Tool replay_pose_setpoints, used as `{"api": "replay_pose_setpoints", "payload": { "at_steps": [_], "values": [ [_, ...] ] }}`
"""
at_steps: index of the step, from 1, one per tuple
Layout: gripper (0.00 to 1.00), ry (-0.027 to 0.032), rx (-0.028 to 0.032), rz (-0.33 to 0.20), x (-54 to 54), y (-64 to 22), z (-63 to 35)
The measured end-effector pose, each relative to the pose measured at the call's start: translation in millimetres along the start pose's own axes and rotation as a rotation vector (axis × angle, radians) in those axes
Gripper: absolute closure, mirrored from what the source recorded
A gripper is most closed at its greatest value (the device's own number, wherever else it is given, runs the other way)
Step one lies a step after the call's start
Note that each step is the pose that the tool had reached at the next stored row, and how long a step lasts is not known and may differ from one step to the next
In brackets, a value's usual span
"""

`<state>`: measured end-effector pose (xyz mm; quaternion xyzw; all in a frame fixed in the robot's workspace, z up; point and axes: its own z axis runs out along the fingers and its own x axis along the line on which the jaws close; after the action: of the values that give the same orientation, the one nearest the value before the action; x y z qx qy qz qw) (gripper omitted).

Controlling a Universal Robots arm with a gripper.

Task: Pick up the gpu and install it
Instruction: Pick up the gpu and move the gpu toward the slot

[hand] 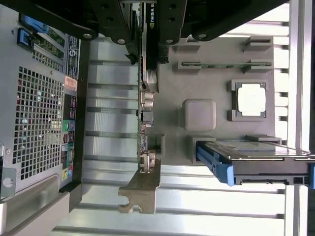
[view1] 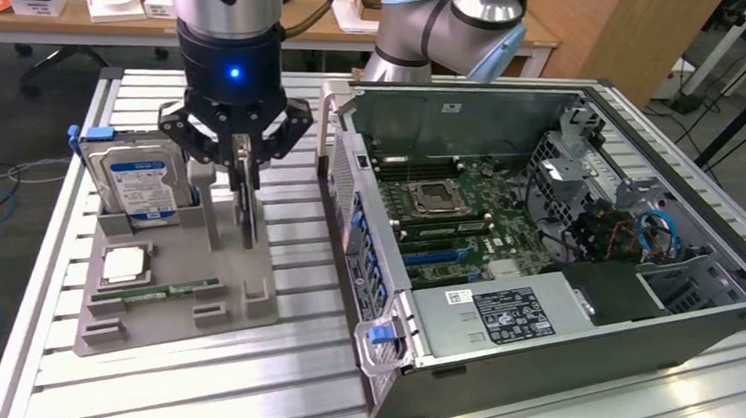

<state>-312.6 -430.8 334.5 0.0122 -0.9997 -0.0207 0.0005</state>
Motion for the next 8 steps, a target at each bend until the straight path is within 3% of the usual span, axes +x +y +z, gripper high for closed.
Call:
{"api": "replay_pose_setpoints", "payload": {
  "at_steps": [8],
  "values": [
    [0.74, -0.0002, 0.0001, 0.000, 0.0, 0.8, -17.9]
  ]
}}
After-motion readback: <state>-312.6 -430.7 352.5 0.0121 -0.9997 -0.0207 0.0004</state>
